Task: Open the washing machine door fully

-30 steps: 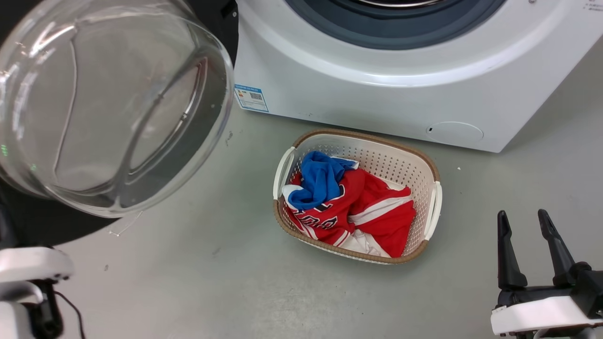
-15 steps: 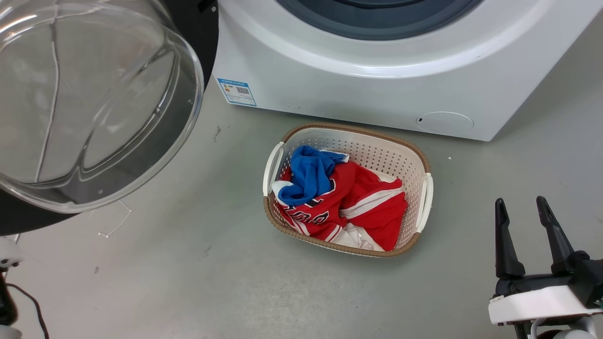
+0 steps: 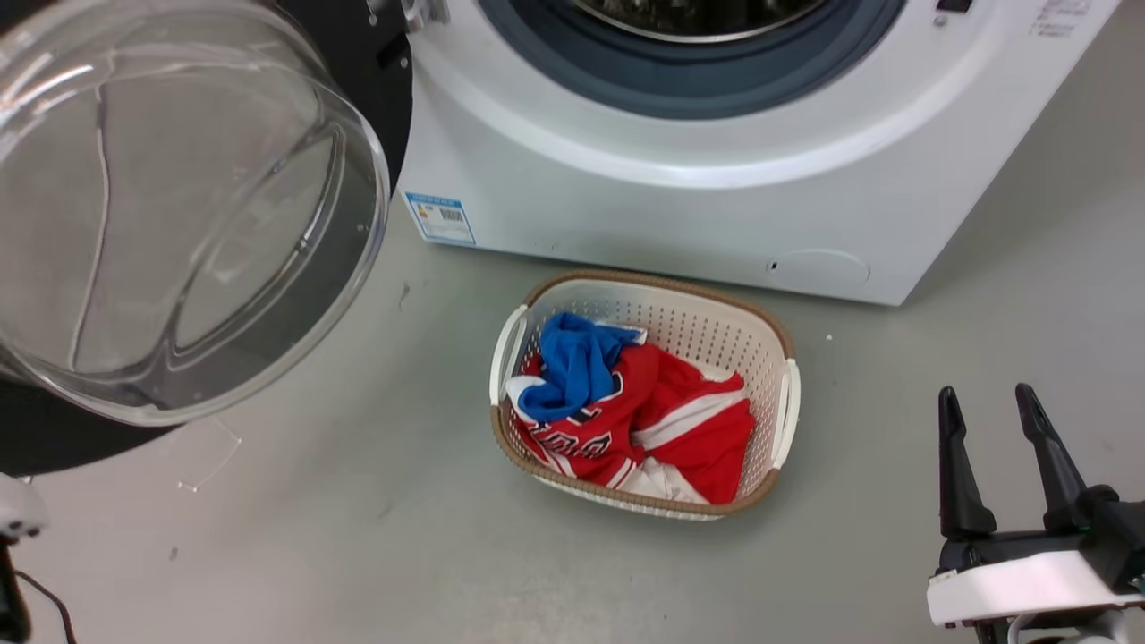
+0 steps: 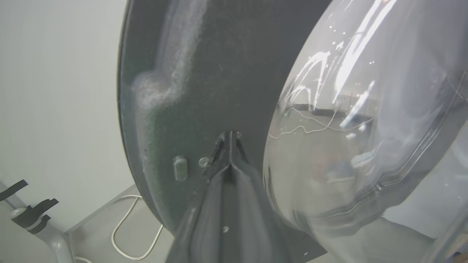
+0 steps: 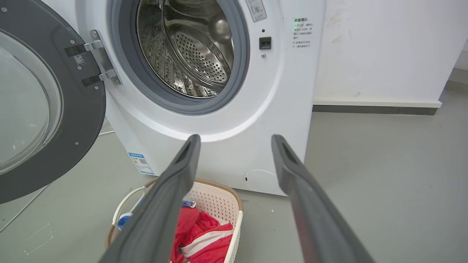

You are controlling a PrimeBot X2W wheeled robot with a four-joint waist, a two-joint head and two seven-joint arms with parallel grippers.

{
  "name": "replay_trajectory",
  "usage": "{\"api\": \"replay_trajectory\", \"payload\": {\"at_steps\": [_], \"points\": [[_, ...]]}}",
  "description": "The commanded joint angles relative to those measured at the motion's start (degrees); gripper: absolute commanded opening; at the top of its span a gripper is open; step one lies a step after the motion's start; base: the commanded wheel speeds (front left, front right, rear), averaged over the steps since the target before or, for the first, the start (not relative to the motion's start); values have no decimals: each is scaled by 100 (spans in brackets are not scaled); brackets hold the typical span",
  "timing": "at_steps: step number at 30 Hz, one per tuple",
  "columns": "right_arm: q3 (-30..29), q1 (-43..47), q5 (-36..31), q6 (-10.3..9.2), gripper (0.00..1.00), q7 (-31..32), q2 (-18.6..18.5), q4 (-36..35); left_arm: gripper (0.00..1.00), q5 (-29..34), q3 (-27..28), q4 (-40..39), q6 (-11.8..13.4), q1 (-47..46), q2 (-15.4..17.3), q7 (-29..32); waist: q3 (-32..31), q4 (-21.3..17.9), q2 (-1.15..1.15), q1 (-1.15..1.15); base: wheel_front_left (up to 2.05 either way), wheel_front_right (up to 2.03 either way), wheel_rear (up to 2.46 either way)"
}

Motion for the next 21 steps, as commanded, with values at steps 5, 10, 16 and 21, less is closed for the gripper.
{"api": "replay_trajectory", "payload": {"at_steps": [5,10,16,21], "points": [[-97,219,128,-1,100,-10,11,-21,0,243,-177,-505,-93,498,-267,13,-593,-76,0,0,0,0,0],[-193,385,199,-1,100,-10,10,-72,0,447,-484,-1214,-127,920,-605,13,-962,-131,0,0,0,0,0],[-325,542,214,-1,100,-10,10,-143,0,681,-1081,-1950,-144,1333,-1040,13,-1215,-199,0,0,0,0,0],[-313,605,182,-1,100,-10,10,-203,0,713,-1656,-2352,-169,1639,-1286,13,-1365,-293,0,0,0,0,0]]}}
